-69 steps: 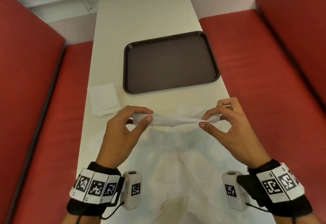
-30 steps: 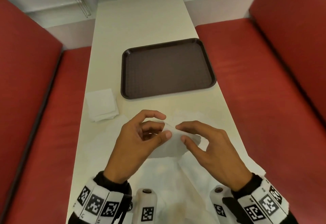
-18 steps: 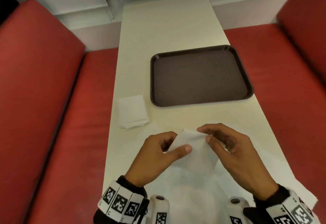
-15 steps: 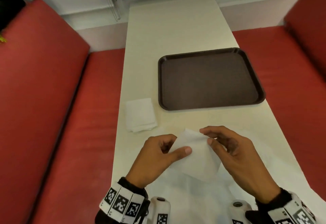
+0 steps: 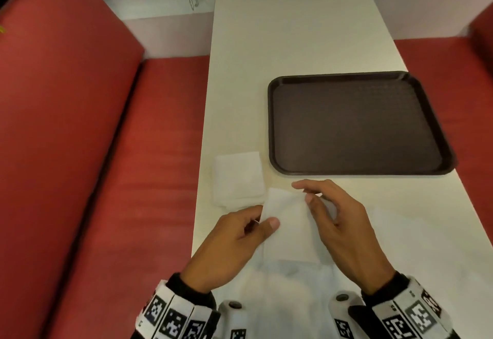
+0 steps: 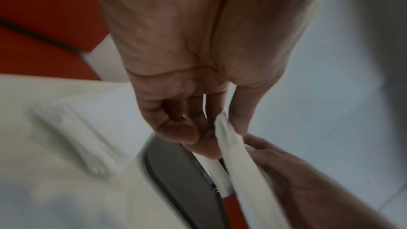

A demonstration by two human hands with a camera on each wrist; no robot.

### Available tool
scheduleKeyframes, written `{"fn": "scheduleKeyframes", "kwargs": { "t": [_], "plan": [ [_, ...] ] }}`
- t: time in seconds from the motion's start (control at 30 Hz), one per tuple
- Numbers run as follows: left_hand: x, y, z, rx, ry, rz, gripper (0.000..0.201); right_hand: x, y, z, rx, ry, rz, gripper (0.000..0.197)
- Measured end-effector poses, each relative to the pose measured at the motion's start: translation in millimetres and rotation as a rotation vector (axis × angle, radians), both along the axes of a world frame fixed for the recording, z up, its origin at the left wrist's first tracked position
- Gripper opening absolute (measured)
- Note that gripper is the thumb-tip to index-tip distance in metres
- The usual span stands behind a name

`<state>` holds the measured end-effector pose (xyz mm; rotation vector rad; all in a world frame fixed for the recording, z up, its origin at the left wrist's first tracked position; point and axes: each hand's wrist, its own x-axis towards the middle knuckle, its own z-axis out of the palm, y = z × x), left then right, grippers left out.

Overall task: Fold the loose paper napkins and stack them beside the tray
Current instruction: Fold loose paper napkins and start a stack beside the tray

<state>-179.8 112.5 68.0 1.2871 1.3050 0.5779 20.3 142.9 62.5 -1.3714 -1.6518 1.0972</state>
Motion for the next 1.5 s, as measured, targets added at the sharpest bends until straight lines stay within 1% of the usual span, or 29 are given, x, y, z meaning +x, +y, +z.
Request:
{"fn": "scheduleKeyframes", "kwargs": {
  "t": [0.07, 0.17, 0.27, 0.33, 0.37, 0.43, 0.5, 0.57, 0.6, 0.63, 0.73, 0.77, 0.83, 0.93, 1.03, 1.13, 1.2, 1.33, 1.43, 1.5],
  "plan": [
    [6, -2, 4, -0.077, -0.127, 0.052, 0.034, -8, 1, -2, 0.018, 0.014, 0.008, 0.024],
    [20, -3, 10, -0.127, -0.264, 0.141, 0.038, -18, 4, -1, -0.008, 0.058, -0.014, 0.023],
    [28, -3, 6, -0.153, -0.316, 0.256, 0.038, -24, 8, -1, -0.065, 0.050, -0.005, 0.015],
    [30, 0, 2, -0.182, -0.335, 0.348, 0.036, -25, 11, -2, -0.083, -0.003, -0.004, 0.011],
    [30, 3, 2, -0.214, -0.362, 0.409, 0.034, -25, 13, -3, -0.093, -0.031, -0.004, 0.013],
    [29, 10, 1, -0.278, -0.466, 0.553, 0.030, -24, 15, -4, -0.146, -0.036, -0.008, 0.023],
    [26, 16, 3, -0.328, -0.570, 0.653, 0.025, -24, 17, -4, -0.251, 0.064, -0.018, 0.029],
    [17, 23, 3, -0.310, -0.612, 0.672, 0.024, -23, 18, -4, -0.348, 0.204, -0.011, 0.026],
    [11, 26, 3, -0.287, -0.601, 0.665, 0.025, -23, 18, -3, -0.364, 0.240, -0.007, 0.025],
    [4, 29, 0, -0.239, -0.545, 0.642, 0.025, -23, 20, -3, -0.357, 0.256, -0.005, 0.024],
    [-13, 35, -9, -0.008, -0.174, 0.466, 0.015, -24, 24, -7, -0.305, 0.260, -0.021, 0.027],
    [-18, 37, -13, 0.038, -0.093, 0.446, 0.012, -25, 27, -8, -0.288, 0.249, -0.036, 0.028],
    [-28, 44, -18, 0.079, -0.055, 0.490, 0.013, -25, 31, -9, -0.245, 0.221, -0.072, 0.026],
    [-41, 56, -34, 0.060, -0.077, 0.625, 0.017, -18, 34, -9, -0.194, 0.178, -0.112, 0.026],
    [-50, 69, -55, 0.039, -0.049, 0.755, 0.018, 3, 28, -15, -0.183, 0.131, -0.175, 0.025],
    [-55, 73, -78, 0.023, 0.070, 0.813, 0.018, 30, 16, -24, -0.218, 0.053, -0.232, 0.026],
    [-58, 74, -88, 0.022, 0.188, 0.797, 0.020, 47, 6, -30, -0.248, 0.022, -0.267, 0.029],
    [-54, 72, -85, 0.040, 0.352, 0.792, 0.022, 74, -14, -37, -0.275, -0.016, -0.334, 0.032],
    [-50, 68, -71, 0.077, 0.453, 0.797, 0.030, 95, -30, -37, -0.291, -0.066, -0.367, 0.026],
    [-42, 61, -55, 0.133, 0.504, 0.784, 0.028, 112, -42, -35, -0.286, -0.111, -0.383, 0.021]
  ]
}}
